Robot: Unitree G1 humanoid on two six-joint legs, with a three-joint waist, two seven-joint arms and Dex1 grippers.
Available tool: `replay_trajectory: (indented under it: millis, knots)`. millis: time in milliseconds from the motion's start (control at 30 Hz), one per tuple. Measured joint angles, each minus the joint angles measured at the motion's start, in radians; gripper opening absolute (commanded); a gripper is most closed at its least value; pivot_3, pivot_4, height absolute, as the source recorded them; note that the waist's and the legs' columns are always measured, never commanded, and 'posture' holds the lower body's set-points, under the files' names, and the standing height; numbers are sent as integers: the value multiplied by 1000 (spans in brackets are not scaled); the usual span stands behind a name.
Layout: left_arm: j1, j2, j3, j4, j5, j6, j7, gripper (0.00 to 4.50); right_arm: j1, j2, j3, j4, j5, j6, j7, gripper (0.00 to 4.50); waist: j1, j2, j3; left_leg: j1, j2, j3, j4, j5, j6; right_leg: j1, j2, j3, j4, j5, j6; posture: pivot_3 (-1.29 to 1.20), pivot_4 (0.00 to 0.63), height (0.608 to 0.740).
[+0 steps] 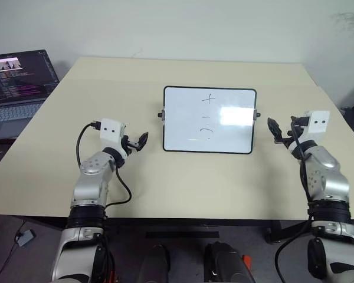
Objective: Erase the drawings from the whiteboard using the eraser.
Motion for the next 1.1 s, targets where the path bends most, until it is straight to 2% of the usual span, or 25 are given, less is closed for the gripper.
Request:
replay_trajectory:
  millis: [200,400,633,767,933,1100]
  knots:
    - [-117,61,-44,-93,-82,93,-191,4500,1,-122,-22,-94,29,141,33,4445,6,0,0,-1,0,0,0,0,0,-1,0,0,-1,0,0,0,150,740]
    - [-234,30,-123,-91,-96,115,-306,4500,88,-276,-47,-172,-4,302,12,4445,16,0,0,-7,-1,0,0,0,0,-6,0,0,-1,-1,0,0,150,740]
    - [-271,1,-260,-125,-131,174,-497,4500,157,-321,-175,-176,4,518,-51,4445,9,0,0,-6,0,1,0,0,0,-6,0,0,0,-1,0,0,150,740]
    - [-272,-25,-367,-91,-79,138,-558,4500,182,-321,-196,-204,31,613,-51,4445,0,0,0,-6,0,2,1,0,0,-6,0,1,0,-1,0,0,150,740]
    - [-277,-89,-406,-27,-43,101,-566,4500,182,-321,-196,-205,37,632,-50,4445,-1,0,0,-6,0,2,1,0,0,-6,0,1,0,-1,0,0,150,740]
    - [-283,-119,-416,-28,-34,84,-567,4500,147,-321,-158,-102,18,599,-29,4445,0,0,0,-6,-1,2,1,0,0,-6,0,1,0,-1,0,0,150,740]
